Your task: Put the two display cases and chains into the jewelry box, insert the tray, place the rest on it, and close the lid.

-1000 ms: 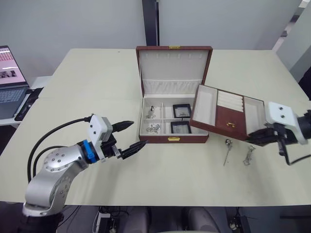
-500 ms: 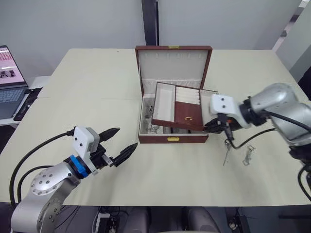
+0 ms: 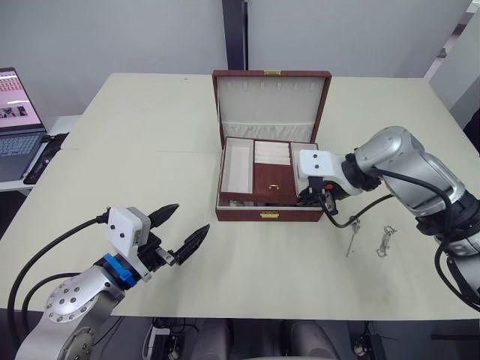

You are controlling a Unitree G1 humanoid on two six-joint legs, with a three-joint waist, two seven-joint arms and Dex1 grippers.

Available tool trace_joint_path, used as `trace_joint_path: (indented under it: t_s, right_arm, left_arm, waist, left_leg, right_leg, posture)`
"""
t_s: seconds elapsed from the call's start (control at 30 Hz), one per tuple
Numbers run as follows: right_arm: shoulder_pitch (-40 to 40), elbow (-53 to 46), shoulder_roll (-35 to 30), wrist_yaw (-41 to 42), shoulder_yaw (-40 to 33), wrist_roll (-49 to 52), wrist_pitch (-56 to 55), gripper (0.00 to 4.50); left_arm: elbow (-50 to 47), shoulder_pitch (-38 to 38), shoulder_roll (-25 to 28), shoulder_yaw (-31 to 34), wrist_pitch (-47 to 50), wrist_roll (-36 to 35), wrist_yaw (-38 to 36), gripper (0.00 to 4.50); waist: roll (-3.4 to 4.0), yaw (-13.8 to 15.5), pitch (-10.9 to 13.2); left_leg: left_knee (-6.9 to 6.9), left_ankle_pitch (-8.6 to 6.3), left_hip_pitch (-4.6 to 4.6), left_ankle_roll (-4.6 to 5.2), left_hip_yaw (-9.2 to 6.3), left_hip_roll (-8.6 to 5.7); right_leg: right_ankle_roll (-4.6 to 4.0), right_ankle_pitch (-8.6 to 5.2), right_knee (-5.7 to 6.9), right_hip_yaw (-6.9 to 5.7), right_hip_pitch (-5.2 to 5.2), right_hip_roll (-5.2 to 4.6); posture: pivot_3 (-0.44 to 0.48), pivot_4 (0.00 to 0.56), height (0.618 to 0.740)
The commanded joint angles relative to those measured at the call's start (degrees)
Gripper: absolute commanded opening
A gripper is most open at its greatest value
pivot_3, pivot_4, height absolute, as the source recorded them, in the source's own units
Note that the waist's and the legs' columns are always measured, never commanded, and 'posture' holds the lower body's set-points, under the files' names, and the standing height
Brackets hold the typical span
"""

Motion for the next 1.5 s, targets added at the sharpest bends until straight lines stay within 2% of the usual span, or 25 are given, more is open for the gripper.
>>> trace_joint_path:
  t_s: [0.03, 0.73, 1.37, 1.5]
  right_arm:
    - [-1.97, -0.82, -0.02, 0.57, -0.65, -1.04, -1.21, 0.01]
    - [-2.43, 0.37, 2.65, 0.26, 0.00, -2.91, 1.32, 0.01]
    - [-2.23, 4.33, 3.40, 0.40, 0.42, -4.59, -1.47, 0.01]
    - [-2.16, 3.23, 3.11, 0.98, -0.25, -3.82, -1.08, 0.97]
  left_arm:
    - [-2.57, 0.47, -0.61, -0.01, -1.47, 0.13, 0.73, 4.50]
    - [-2.92, 0.37, -0.20, -0.30, -1.49, 0.00, 1.40, 4.50]
    - [-2.24, -0.49, -0.07, -0.64, -1.37, 0.34, 1.34, 4.50]
    - [-2.03, -0.60, 0.04, -0.47, -1.43, 0.27, 1.16, 4.50]
  waist:
    - [0.00, 0.00, 0.00]
    - [0.00, -0.01, 0.00]
    - [0.00, -0.02, 0.00]
    - [0.00, -0.03, 0.00]
  left_leg:
    - [0.00, 0.00, 0.00, 0.00, 0.00, 0.00]
    - [0.00, 0.00, 0.01, 0.00, -0.01, 0.00]
    - [0.00, 0.00, 0.01, 0.00, 0.00, 0.00]
    - [-0.01, 0.00, 0.01, 0.00, 0.00, 0.00]
  right_leg:
    - [0.00, 0.00, 0.00, 0.00, 0.00, 0.00]
    - [0.00, 0.00, 0.00, 0.00, 0.00, 0.00]
    - [0.00, 0.00, 0.00, 0.00, 0.01, 0.00]
    - [0.00, 0.00, 0.00, 0.00, 0.01, 0.00]
  posture:
    - [0.000, 0.150, 0.740]
    - [0.000, 0.150, 0.740]
    - [0.000, 0.150, 0.740]
    - [0.000, 0.150, 0.740]
